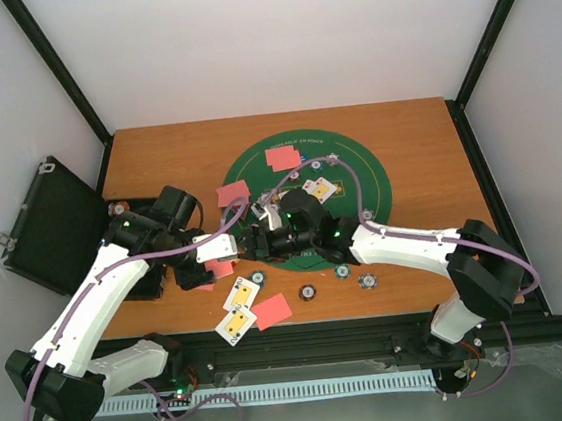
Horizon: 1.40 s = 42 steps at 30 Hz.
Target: Distribute texas hold em gaming equipment
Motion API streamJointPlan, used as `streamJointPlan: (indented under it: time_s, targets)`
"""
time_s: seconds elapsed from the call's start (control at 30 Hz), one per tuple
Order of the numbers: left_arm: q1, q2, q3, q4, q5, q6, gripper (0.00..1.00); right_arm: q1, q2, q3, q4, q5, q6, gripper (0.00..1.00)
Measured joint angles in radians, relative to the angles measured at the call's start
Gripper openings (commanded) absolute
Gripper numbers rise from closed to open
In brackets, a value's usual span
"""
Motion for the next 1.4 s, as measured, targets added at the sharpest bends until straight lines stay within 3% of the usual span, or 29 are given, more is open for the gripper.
streamJointPlan:
  time_s: [0.63, 1.2, 1.4]
  targets:
    - [0.000, 0.011, 0.022, -0.014, 0.035, -0.001, 0.17, 0.075, 0.225, 0.058, 0.277, -0.106, 0.147, 0.86]
    - [0.000, 0.014, 0.028, -0.018, 0.056, -0.001, 0.17, 0.045, 0.269, -0.031, 0.498, -0.139, 0.230, 0.52]
    - [0.000, 0.017, 0.028, -0.019, 0.055, -0.001, 0.16, 0.021, 0.208, -0.085, 0.493, -0.138, 0.218, 0.48]
